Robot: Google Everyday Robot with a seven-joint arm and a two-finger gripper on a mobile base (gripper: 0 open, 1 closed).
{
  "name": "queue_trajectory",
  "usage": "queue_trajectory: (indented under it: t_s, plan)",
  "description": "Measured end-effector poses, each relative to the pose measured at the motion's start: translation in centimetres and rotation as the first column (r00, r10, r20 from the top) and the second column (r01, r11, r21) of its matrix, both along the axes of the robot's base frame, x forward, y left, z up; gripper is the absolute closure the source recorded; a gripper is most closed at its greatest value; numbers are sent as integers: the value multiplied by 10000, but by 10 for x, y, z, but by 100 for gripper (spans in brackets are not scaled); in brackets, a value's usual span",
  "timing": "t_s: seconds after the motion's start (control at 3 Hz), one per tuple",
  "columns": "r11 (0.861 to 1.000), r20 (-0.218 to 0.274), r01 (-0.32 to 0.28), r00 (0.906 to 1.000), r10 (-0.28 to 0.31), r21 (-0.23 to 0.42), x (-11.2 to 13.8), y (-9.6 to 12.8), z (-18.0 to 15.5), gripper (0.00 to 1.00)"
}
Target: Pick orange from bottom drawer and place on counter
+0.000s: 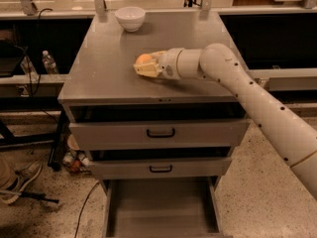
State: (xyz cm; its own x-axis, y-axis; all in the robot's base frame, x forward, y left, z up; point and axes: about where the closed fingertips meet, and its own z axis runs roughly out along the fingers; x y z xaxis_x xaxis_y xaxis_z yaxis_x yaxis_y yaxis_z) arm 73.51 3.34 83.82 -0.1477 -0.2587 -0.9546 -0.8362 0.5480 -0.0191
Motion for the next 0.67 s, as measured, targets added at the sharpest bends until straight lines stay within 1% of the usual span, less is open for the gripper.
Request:
queue_trajectory:
  t_s: [0.33,0.67]
  plan:
    - [10000,-109,-22,9999,22,43,3,2,-2,50]
    - [10000,-115,-60,9999,61,43,2,4,-3,27]
